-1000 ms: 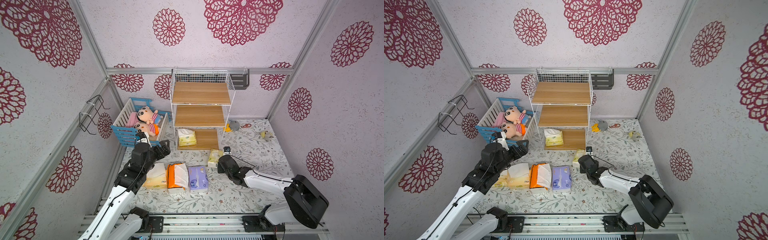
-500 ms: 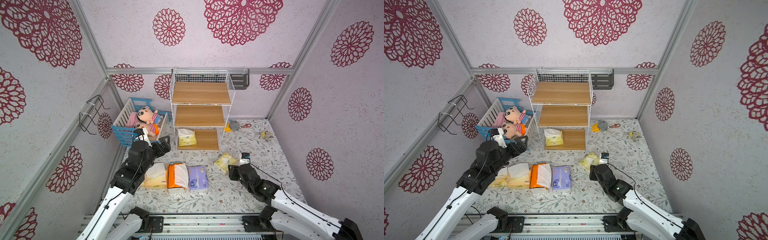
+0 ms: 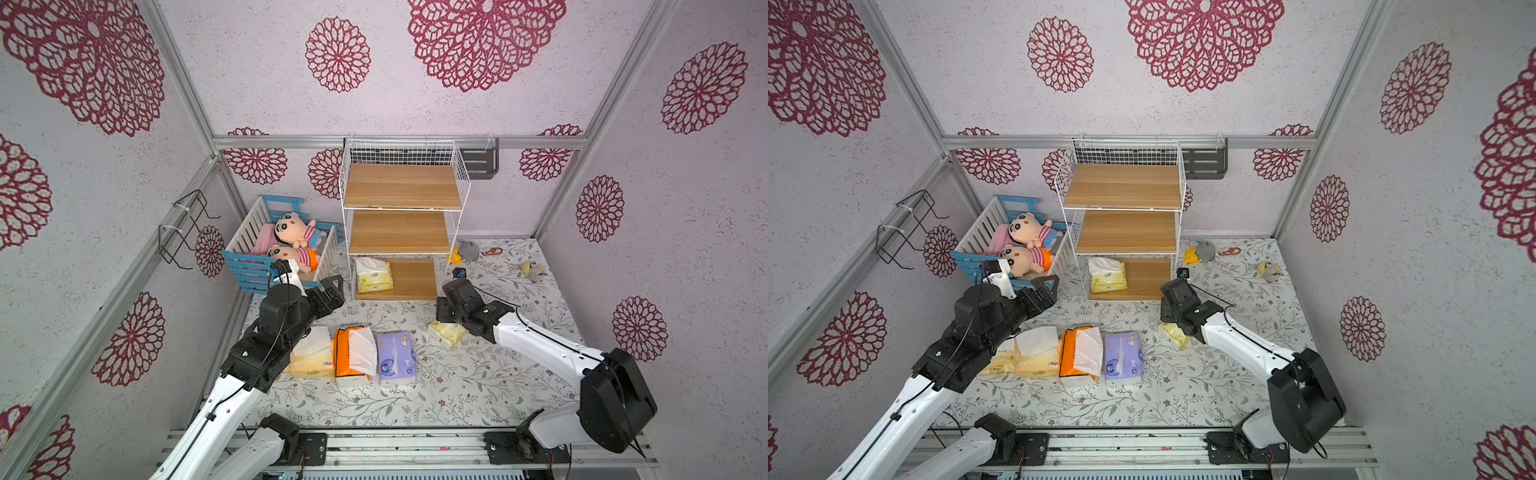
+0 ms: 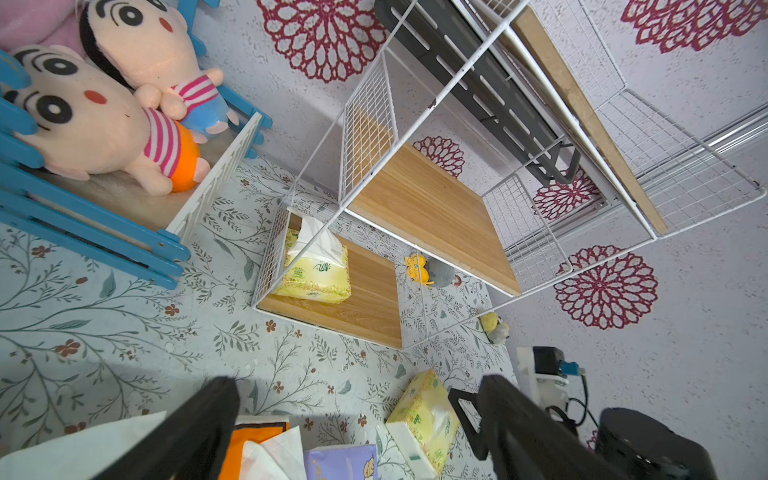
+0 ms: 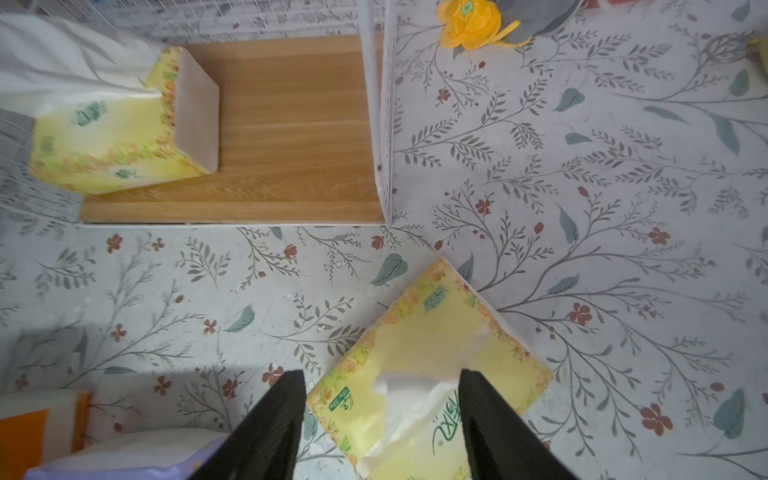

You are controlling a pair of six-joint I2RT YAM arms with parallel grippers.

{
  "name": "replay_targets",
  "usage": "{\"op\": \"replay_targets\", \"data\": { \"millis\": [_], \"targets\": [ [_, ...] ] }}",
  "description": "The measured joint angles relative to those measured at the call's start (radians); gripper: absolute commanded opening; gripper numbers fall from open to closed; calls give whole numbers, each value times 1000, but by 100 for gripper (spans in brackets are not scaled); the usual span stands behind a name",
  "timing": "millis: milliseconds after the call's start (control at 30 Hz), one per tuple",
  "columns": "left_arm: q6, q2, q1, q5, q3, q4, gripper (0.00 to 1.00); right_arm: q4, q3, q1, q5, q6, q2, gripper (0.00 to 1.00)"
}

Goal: Remove the tissue boxes from the shelf
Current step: Place the box of tissues at the center of the board, then move the box of tissues to the center of the board.

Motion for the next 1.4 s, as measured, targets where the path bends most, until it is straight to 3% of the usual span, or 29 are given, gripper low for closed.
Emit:
{"op": "replay_targets", "data": {
  "millis": [500, 667, 867, 1100, 1267, 1400],
  "targets": [
    [55, 57, -19, -11, 57, -60, 97, 153, 29, 21, -5, -45, 266, 66],
    [58, 32, -19, -26, 55, -66, 97, 166, 2, 54, 6, -50, 265, 65],
    [57, 33, -19, -21, 54, -66, 97, 133, -124, 95, 12, -47, 130, 64],
    [53, 59, -22, -10, 54, -65, 97, 15, -267, 101, 0, -39, -186, 66],
    [49, 64, -29, -8, 54, -63, 97, 4, -269, 99, -45, -40, -368, 68],
    [45, 66, -34, -8, 54, -62, 97, 9, -208, 83, -55, -50, -369, 67]
  ]
}}
